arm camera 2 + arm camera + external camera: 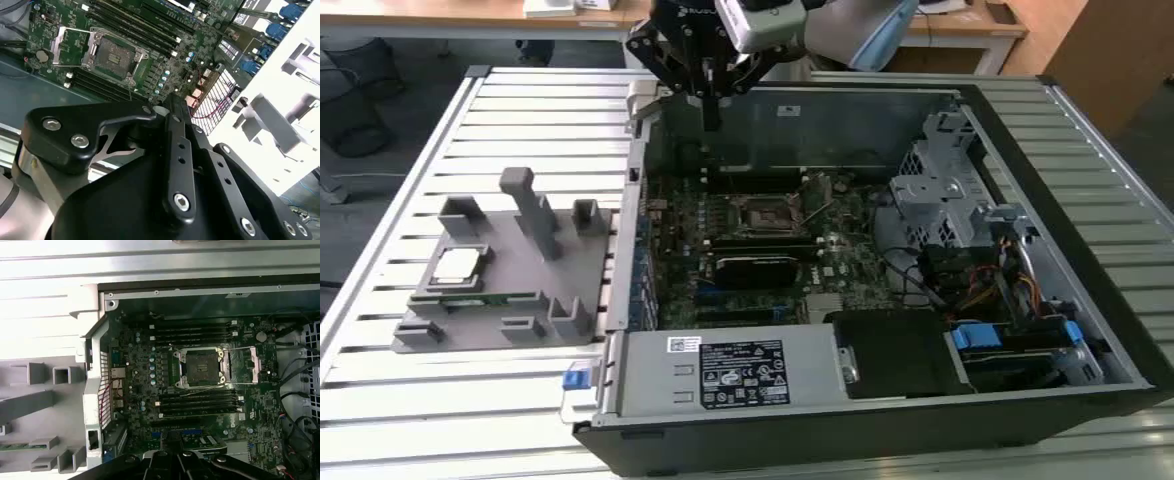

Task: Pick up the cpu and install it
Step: 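Reach for the cpu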

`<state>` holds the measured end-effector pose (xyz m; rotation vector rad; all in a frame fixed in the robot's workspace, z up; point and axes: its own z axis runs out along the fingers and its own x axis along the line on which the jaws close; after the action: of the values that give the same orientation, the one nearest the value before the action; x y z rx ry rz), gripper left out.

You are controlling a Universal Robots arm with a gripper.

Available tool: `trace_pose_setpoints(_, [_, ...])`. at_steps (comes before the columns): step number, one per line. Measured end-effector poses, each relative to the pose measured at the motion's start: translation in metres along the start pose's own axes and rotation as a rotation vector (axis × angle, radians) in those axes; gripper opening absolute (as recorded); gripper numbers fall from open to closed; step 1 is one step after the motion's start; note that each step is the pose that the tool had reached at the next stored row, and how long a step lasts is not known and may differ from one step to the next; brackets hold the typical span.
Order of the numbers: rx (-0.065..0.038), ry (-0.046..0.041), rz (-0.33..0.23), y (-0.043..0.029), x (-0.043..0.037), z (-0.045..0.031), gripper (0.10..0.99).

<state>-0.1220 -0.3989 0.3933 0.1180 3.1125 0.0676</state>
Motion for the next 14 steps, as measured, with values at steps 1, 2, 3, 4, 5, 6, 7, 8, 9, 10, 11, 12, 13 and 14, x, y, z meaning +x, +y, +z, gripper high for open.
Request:
trace_pose_setpoints(1, [0.000,0.0000,0.000,0.0000,0.0000,0.0000,0.106])
trace_pose_setpoints(2, [0.000,0.0000,0.000,0.0000,0.0000,0.0000,0.106])
trace_pose_setpoints(3, [0.000,0.0000,0.000,0.0000,0.0000,0.0000,0.106])
trace_pose_setpoints(4, [0.000,0.0000,0.000,0.0000,0.0000,0.0000,0.106])
trace_pose_setpoints(5, [0.000,0.0000,0.000,0.0000,0.0000,0.0000,0.106])
trace_pose_setpoints(6, [0.000,0.0000,0.000,0.0000,0.0000,0.0000,0.106])
trace_pose_setpoints(7, [0.000,0.0000,0.000,0.0000,0.0004,0.0000,0.106])
trace_pose_setpoints(8, [0.000,0.0001,0.000,-0.0001,0.0014,-0.0001,0.106])
trace_pose_setpoints(9, [0.000,0.0000,0.000,-0.0002,0.0024,-0.0001,0.106])
trace_pose_setpoints(10, [0.000,-0.0001,0.000,-0.0002,0.0033,0.0000,0.106])
trace_pose_setpoints(11, [0.000,0.0000,0.000,-0.0003,0.0043,0.0000,0.106])
trace_pose_setpoints(12, [0.000,0.0000,0.000,-0.0004,0.0056,0.0000,0.106])
trace_pose_setpoints(13, [0.000,0.0000,0.000,-0.0005,0.0066,0.0002,0.106])
trace_pose_setpoints(14, [0.000,0.0002,0.000,-0.0006,0.0077,0.0004,0.106])
